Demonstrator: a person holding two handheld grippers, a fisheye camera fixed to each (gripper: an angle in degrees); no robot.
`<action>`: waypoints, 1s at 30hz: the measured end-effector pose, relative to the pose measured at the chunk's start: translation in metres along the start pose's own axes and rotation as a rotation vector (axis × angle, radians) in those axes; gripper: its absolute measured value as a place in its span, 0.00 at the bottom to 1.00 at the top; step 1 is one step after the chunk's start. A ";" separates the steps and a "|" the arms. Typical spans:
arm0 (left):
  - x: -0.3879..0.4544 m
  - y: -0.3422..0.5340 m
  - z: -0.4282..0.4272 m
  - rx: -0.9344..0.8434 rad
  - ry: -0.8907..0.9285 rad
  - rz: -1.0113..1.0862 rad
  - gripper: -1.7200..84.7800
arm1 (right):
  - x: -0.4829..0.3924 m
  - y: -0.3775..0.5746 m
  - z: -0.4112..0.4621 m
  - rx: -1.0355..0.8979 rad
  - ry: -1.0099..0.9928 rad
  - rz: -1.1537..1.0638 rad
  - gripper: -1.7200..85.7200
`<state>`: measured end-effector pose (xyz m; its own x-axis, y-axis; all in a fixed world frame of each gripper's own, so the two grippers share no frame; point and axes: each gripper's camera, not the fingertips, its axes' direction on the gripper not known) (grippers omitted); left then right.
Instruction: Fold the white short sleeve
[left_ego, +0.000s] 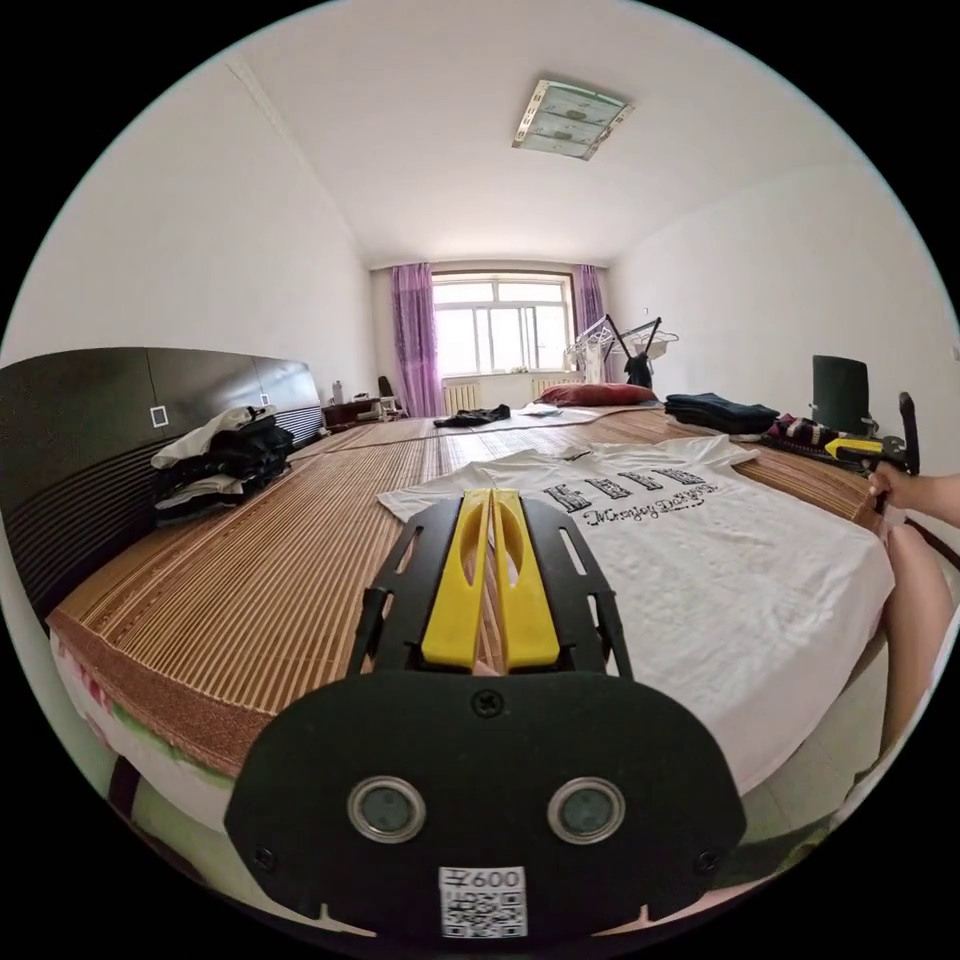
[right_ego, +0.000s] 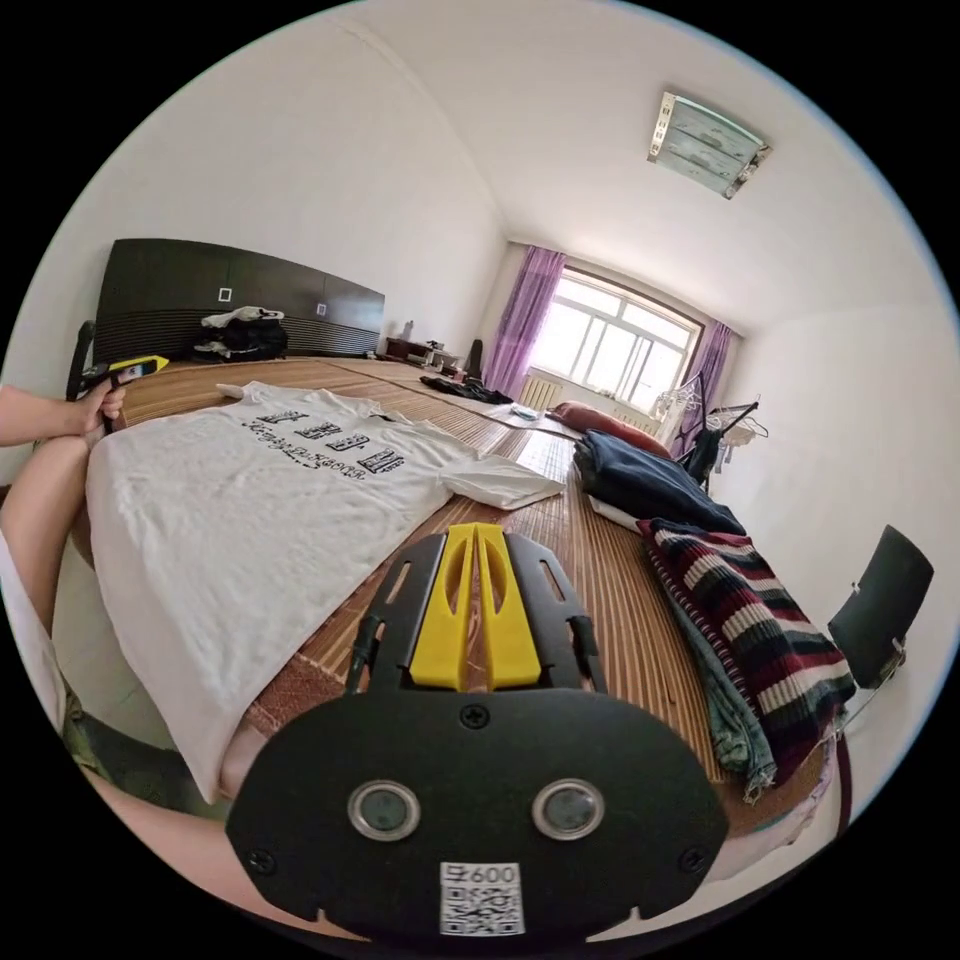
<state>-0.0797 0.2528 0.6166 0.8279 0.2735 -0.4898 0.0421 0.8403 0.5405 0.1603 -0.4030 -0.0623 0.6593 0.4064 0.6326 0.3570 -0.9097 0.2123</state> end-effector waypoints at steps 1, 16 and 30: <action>-0.003 0.004 0.002 -0.006 0.007 0.004 0.03 | 0.002 0.004 0.004 -0.001 -0.013 0.011 0.01; -0.066 0.055 0.022 -0.001 -0.061 -0.143 0.02 | -0.018 0.025 0.065 -0.092 0.063 0.035 0.01; -0.082 0.075 0.056 -0.042 -0.051 -0.032 0.03 | -0.015 0.030 0.101 -0.105 0.038 0.045 0.01</action>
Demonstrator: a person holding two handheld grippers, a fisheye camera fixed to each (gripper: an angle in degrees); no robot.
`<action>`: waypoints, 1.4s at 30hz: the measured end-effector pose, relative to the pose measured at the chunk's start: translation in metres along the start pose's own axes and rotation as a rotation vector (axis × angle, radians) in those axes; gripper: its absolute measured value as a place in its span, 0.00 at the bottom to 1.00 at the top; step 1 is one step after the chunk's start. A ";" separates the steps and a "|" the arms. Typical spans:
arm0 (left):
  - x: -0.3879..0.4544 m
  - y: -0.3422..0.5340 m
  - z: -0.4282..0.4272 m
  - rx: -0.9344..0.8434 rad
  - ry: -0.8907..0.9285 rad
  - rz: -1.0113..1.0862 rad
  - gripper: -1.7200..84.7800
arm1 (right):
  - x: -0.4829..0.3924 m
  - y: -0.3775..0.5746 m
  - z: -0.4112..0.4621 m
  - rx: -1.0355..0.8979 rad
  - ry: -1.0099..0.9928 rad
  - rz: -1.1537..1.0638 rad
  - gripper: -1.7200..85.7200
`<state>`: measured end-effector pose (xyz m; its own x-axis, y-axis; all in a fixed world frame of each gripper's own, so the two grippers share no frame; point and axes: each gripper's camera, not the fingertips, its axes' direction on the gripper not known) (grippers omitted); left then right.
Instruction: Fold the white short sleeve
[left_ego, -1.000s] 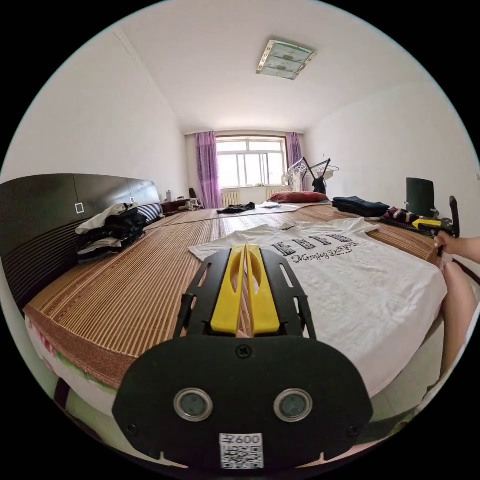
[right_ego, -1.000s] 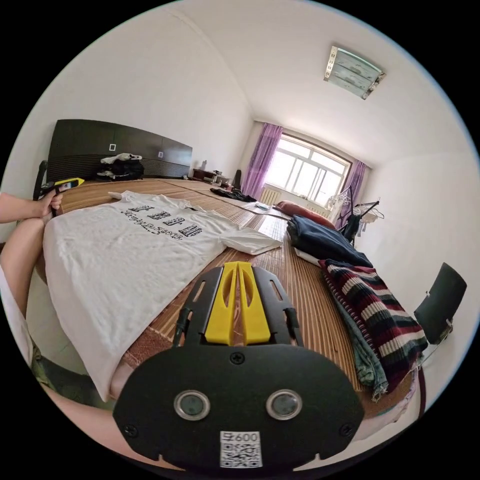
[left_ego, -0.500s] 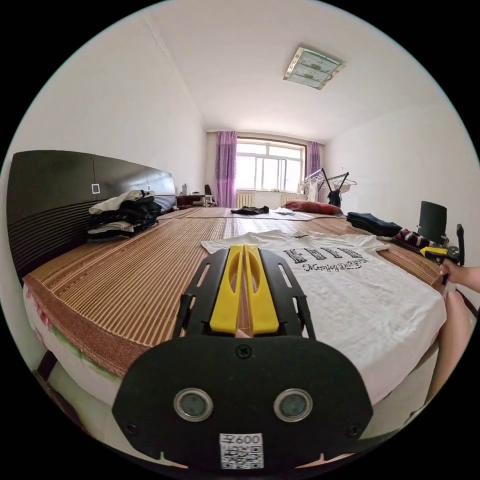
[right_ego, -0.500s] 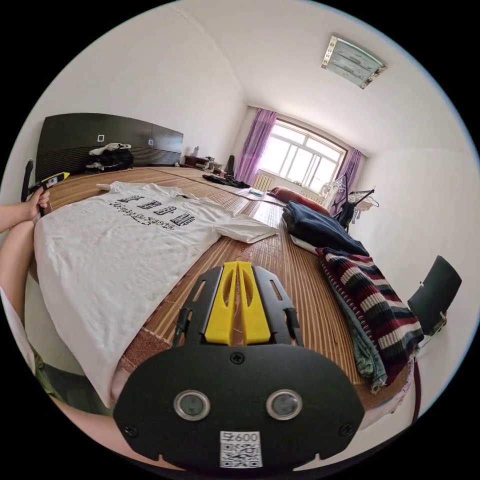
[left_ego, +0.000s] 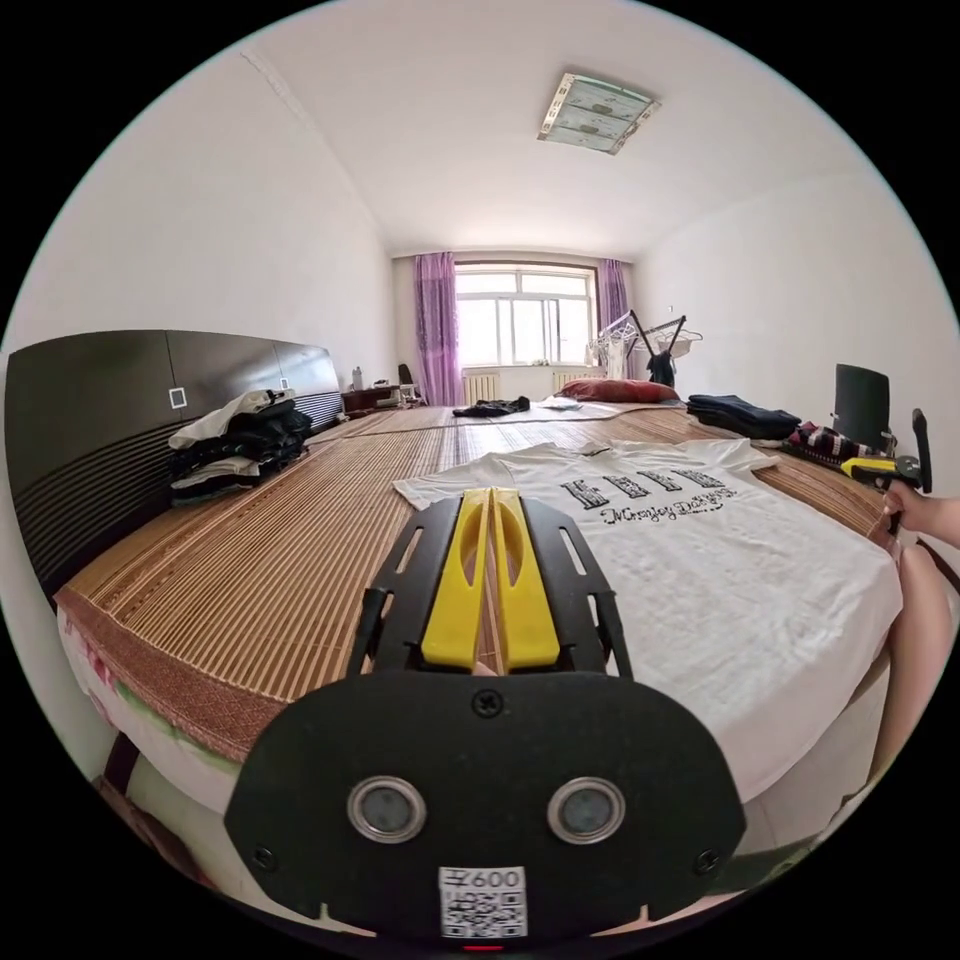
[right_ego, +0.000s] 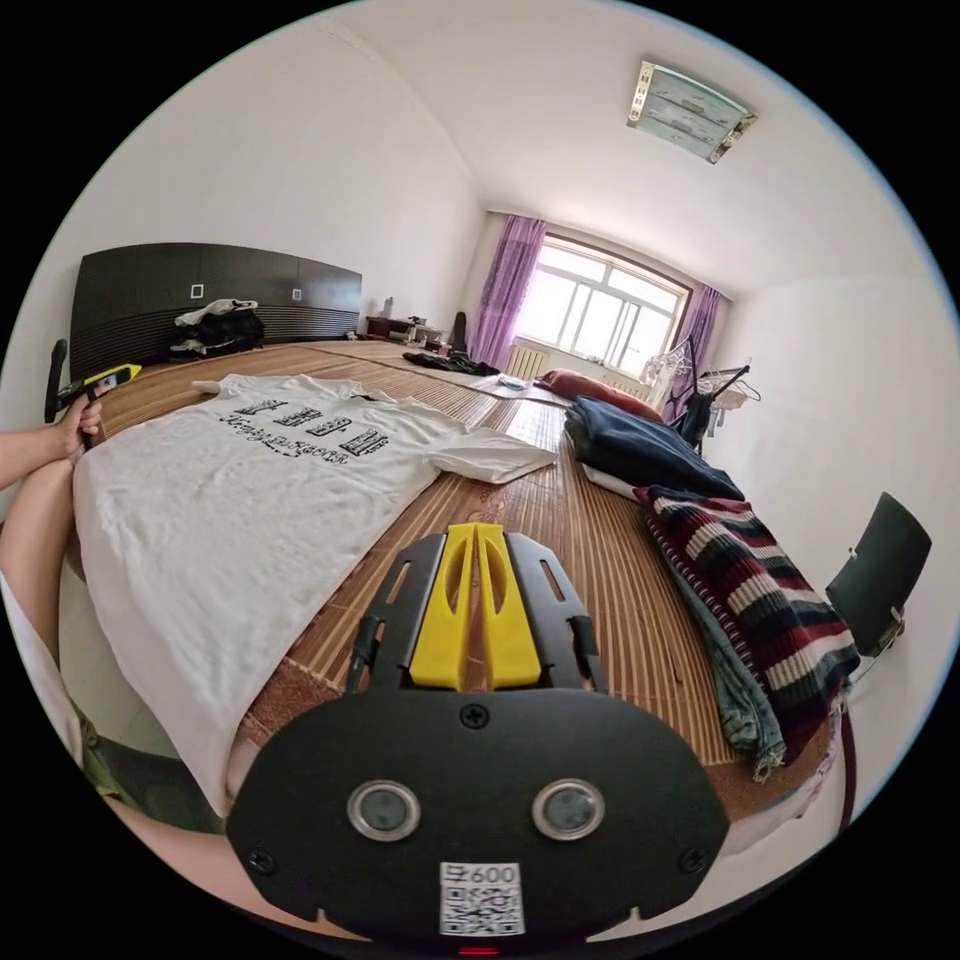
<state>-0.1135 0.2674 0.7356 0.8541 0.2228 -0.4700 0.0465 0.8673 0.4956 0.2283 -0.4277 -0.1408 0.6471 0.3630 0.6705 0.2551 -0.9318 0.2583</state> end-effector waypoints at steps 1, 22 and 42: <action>-0.003 0.002 0.002 0.002 0.002 -0.003 0.03 | -0.001 -0.002 0.006 -0.017 -0.003 -0.006 0.01; -0.052 0.024 0.036 0.024 0.007 -0.068 0.02 | 0.007 -0.012 0.036 -0.015 -0.007 0.005 0.01; -0.063 0.034 0.058 0.022 -0.002 -0.055 0.02 | 0.010 -0.017 0.043 0.009 -0.006 0.009 0.01</action>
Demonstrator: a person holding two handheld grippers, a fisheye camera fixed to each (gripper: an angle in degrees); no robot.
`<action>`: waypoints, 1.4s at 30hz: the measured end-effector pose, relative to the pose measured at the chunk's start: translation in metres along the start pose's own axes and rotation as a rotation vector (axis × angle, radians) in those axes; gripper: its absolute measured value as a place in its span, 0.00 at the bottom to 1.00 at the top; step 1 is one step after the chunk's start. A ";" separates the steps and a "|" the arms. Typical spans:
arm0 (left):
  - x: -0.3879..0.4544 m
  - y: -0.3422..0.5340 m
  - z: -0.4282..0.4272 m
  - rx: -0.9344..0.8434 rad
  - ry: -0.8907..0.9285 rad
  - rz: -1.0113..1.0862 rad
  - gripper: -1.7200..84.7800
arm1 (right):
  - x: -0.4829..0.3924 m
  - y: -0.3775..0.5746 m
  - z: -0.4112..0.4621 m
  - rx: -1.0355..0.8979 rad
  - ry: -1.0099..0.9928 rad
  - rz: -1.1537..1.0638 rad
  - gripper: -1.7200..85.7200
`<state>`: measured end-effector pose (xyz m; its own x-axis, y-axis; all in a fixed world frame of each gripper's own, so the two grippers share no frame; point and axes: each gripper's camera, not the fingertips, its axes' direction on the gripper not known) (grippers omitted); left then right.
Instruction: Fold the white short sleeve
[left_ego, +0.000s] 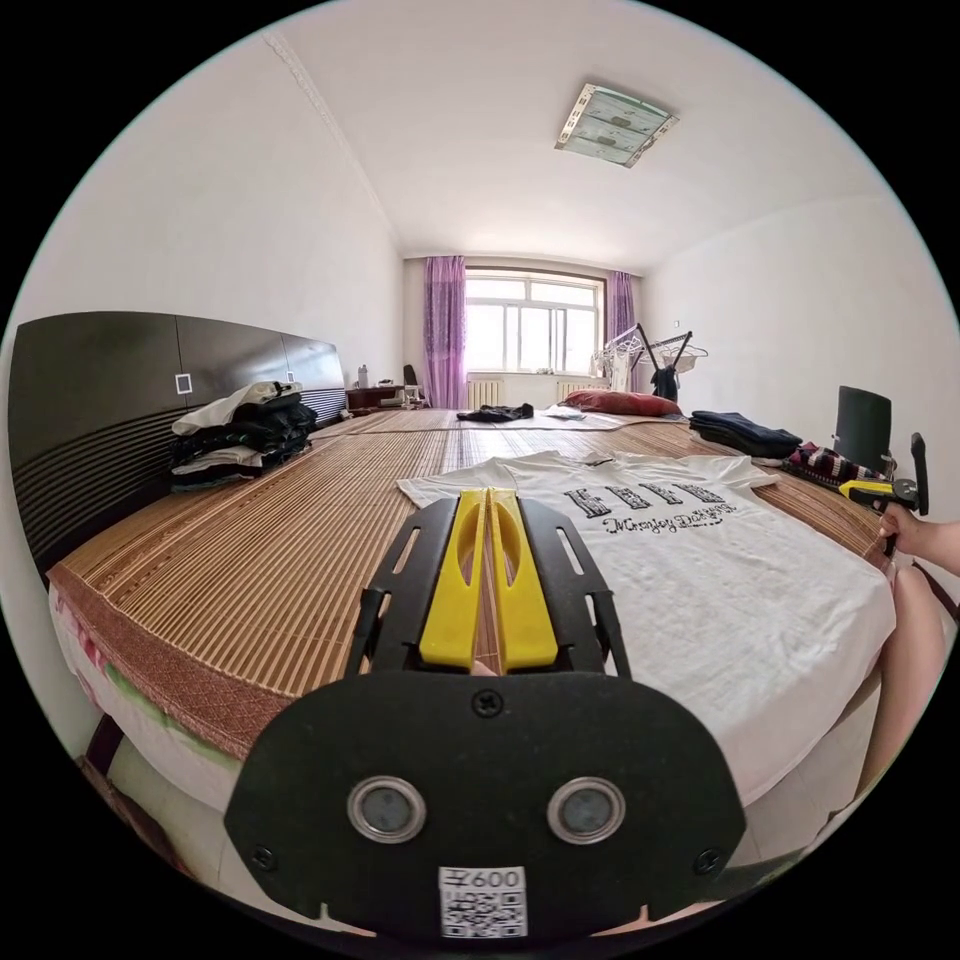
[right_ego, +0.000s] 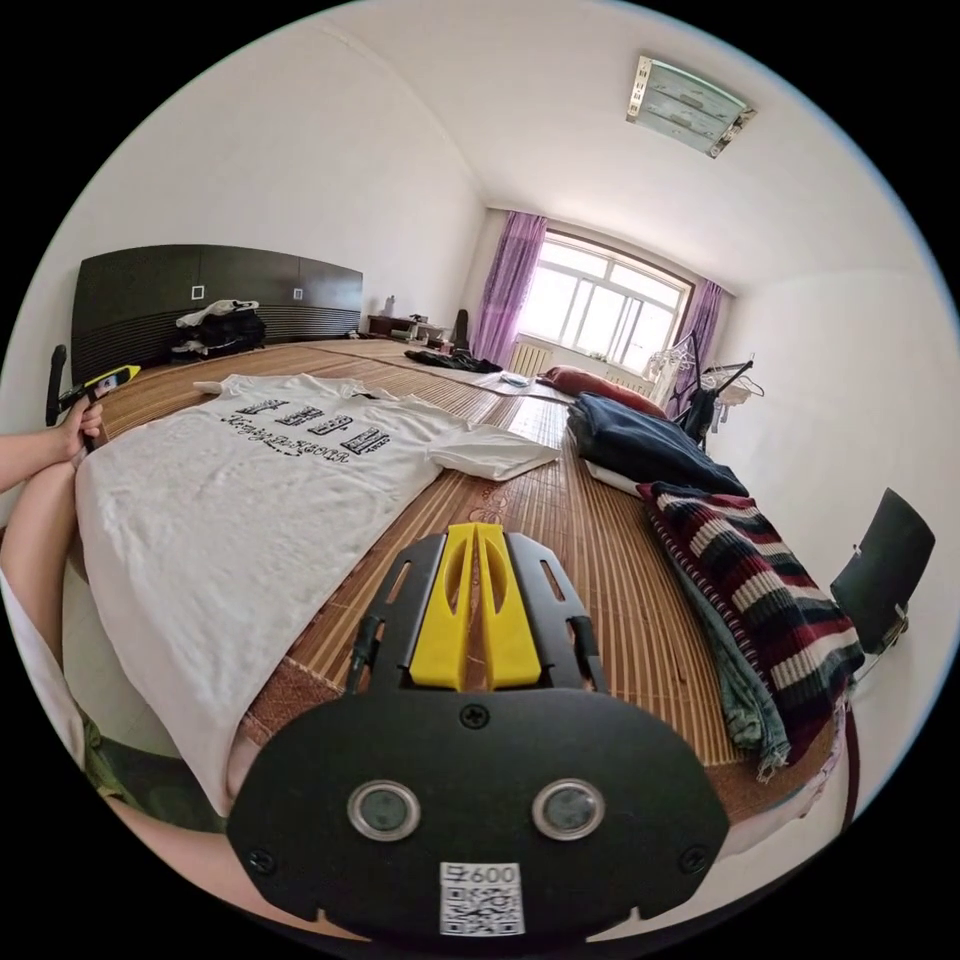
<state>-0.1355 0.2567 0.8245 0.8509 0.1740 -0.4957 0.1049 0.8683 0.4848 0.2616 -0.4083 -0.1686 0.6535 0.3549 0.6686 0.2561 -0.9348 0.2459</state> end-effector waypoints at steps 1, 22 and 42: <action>0.000 0.000 0.000 0.000 0.000 0.000 0.02 | -0.001 0.000 0.000 0.000 0.006 -0.003 0.01; 0.017 0.013 0.002 0.001 -0.016 0.025 0.02 | -0.001 0.001 -0.004 0.033 0.010 0.026 0.01; 0.057 0.020 -0.017 -0.001 -0.021 0.035 0.02 | -0.006 0.003 -0.010 0.060 0.017 0.054 0.01</action>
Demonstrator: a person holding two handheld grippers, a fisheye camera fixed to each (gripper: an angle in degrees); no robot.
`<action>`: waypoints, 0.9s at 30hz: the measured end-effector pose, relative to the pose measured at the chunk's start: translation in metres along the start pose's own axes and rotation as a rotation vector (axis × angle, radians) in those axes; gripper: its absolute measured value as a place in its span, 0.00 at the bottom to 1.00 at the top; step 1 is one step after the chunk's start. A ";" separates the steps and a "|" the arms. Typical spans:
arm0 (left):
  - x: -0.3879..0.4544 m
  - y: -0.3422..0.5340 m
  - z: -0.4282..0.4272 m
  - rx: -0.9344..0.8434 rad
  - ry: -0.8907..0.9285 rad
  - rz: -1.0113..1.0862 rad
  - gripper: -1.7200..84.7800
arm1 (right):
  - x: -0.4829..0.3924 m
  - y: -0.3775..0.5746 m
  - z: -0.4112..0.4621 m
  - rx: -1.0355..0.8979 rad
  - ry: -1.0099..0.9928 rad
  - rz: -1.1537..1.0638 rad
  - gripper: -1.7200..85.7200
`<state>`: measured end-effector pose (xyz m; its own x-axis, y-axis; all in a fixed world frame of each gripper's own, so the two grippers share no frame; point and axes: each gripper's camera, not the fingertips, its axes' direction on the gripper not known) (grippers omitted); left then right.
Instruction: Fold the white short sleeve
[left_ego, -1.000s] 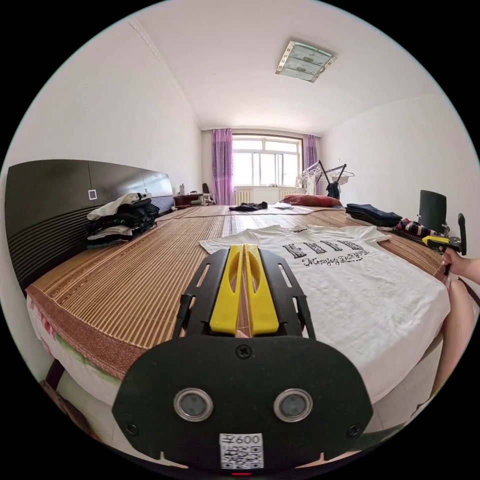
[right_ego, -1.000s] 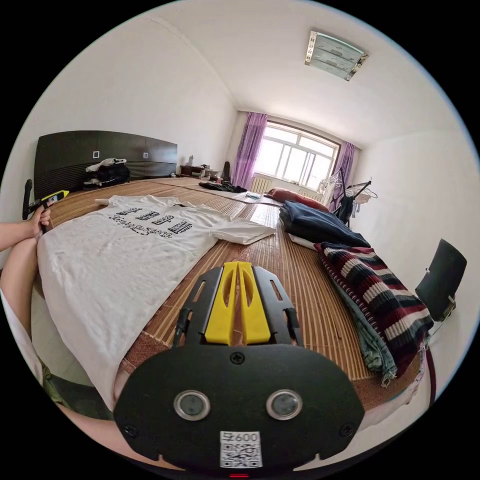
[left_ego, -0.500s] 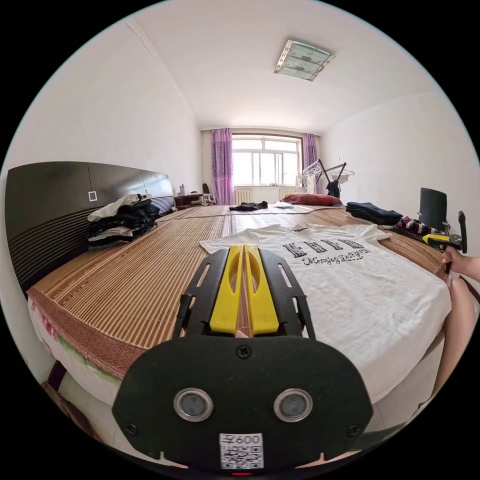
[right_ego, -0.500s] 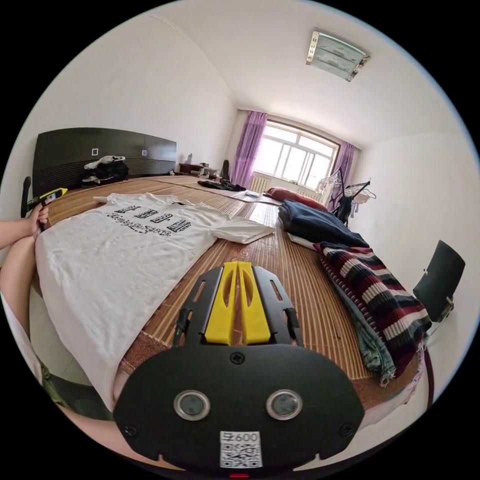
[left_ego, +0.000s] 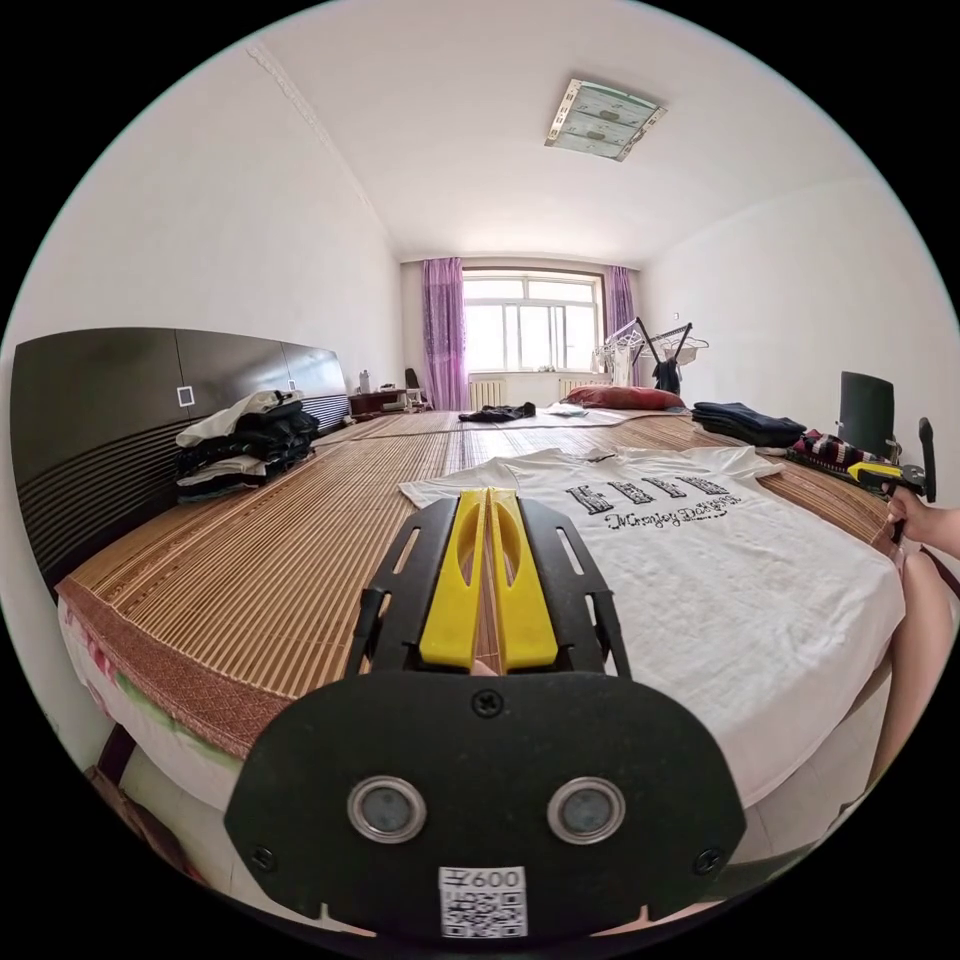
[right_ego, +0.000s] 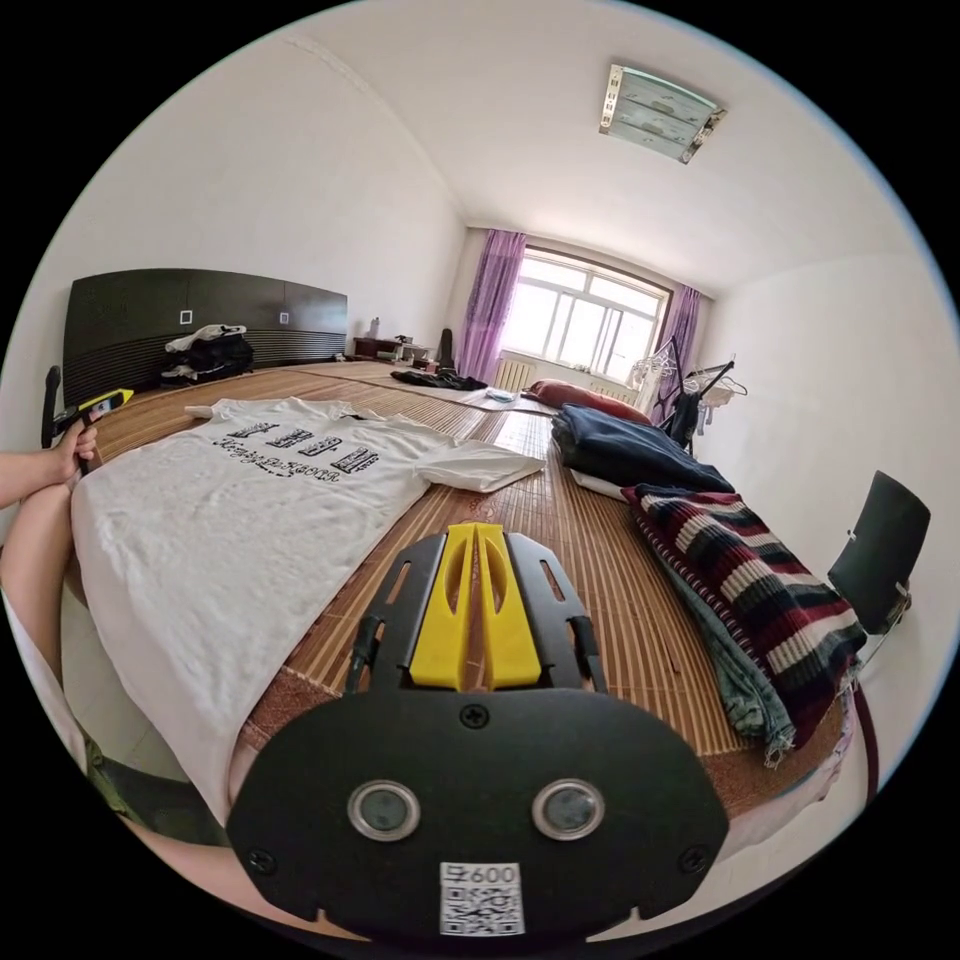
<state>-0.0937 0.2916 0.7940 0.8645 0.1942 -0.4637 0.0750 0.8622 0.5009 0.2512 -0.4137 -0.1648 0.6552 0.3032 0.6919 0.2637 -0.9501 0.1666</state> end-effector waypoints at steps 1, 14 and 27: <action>0.003 0.000 -0.002 -0.002 0.001 -0.001 0.02 | -0.001 0.000 0.000 -0.001 0.001 -0.002 0.01; 0.035 -0.007 -0.023 -0.012 0.007 -0.039 0.02 | -0.003 -0.002 -0.002 0.001 0.009 0.017 0.01; 0.087 -0.029 -0.053 -0.016 0.003 -0.044 0.02 | -0.001 -0.007 -0.004 -0.015 0.027 0.030 0.01</action>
<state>-0.0465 0.3082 0.7004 0.8589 0.1569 -0.4874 0.1055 0.8772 0.4684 0.2464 -0.4076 -0.1639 0.6435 0.2729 0.7152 0.2334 -0.9598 0.1561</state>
